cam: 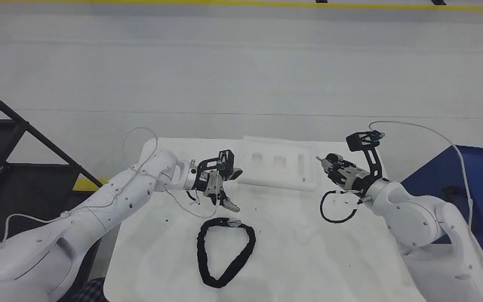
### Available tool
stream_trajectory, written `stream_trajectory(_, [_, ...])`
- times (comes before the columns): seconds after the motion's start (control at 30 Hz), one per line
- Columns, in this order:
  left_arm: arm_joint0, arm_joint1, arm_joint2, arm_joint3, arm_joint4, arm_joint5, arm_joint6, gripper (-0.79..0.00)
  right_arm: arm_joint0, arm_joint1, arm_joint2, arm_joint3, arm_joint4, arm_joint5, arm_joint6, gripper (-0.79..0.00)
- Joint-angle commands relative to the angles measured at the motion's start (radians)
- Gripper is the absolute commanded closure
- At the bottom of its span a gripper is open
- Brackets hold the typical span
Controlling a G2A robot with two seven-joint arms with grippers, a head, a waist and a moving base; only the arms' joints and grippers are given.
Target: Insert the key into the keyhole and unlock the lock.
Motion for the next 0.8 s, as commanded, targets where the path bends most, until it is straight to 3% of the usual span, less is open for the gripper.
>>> stream_trajectory(0.0, [-0.003, -0.005, 0.017, 0.012, -0.006, 0.0, 0.003, -0.785, 0.0, 0.0, 0.0, 0.0, 0.0, 0.0, 0.0, 0.0])
stream_trajectory(0.23, [-0.04, -0.022, 0.109, 0.05, 0.034, 0.0, -0.027, -0.785, 0.0, 0.0, 0.0, 0.0, 0.0, 0.0, 0.0, 0.0])
stream_trajectory(0.47, [-0.023, -0.031, 0.111, 0.045, 0.049, 0.0, -0.091, -0.785, 0.0, 0.0, 0.0, 0.0, 0.0, 0.0, 0.0, 0.0])
stream_trajectory(0.77, [-0.023, -0.031, 0.111, 0.045, 0.049, 0.0, -0.091, -0.785, 0.0, 0.0, 0.0, 0.0, 0.0, 0.0, 0.0, 0.0])
